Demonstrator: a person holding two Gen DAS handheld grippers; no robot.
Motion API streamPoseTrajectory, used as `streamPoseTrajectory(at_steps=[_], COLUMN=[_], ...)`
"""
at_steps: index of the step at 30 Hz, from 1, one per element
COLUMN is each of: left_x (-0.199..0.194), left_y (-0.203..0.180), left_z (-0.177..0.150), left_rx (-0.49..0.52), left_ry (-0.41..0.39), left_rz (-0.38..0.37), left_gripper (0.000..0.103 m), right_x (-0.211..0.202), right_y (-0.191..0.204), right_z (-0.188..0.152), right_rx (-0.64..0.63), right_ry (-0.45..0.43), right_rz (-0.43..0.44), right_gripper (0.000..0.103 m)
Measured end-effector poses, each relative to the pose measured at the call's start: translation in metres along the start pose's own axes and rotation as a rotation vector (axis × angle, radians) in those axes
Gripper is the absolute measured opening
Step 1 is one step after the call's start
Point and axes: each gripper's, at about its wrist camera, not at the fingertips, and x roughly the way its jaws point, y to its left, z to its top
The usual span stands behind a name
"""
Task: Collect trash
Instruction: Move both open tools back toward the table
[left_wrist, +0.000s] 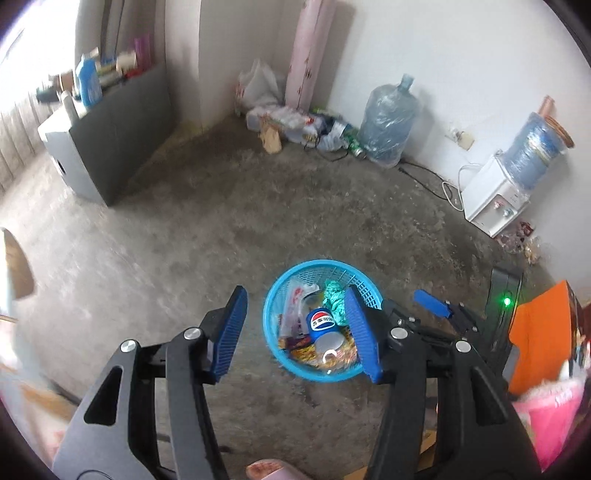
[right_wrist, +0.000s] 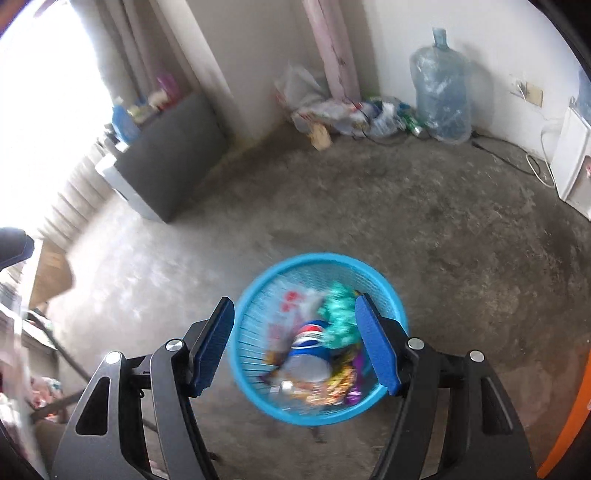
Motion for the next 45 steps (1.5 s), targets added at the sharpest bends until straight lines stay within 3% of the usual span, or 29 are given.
streamPoseTrajectory(at_steps=[4, 8, 12, 17, 23, 30, 38, 45], left_x=[-0.094, -0.202, -0.289, -0.354, -0.376, -0.371, -0.353, -0.342], left_y=[0.019, 0.058, 0.105, 0.146, 0.174, 0.2, 0.217, 0.234], left_z=[-0.014, -0.053, -0.111, -0.191, -0.269, -0.323, -0.347, -0.351], left_rx=[0.01, -0.042, -0.153, -0.301, -0.439, -0.549, -0.579, -0.609], left_ry=[-0.091, -0.195, -0.282, -0.341, -0.348, -0.329, -0.326, -0.332], left_rz=[0.042, 0.083, 0.212, 0.353, 0.39, 0.316, 0.276, 0.212], left_gripper=[0.054, 0.06, 0.063, 0.065, 0.065, 0.065, 0.065, 0.065], right_x=[-0.054, -0.095, -0.124, -0.144, -0.154, -0.149, -0.137, -0.116], right_y=[0.044, 0.089, 0.144, 0.199, 0.266, 0.327, 0.369, 0.393], right_z=[0.005, -0.002, -0.022, -0.055, -0.101, -0.143, -0.177, -0.182], right_rx=[-0.046, -0.114, -0.208, -0.253, -0.306, -0.341, -0.377, -0.367], right_ry=[-0.052, -0.073, -0.03, 0.079, 0.228, 0.374, 0.485, 0.535], right_rz=[0.124, 0.245, 0.383, 0.578, 0.698, 0.761, 0.771, 0.746], right_gripper=[0.067, 0.076, 0.076, 0.076, 0.076, 0.076, 0.075, 0.067])
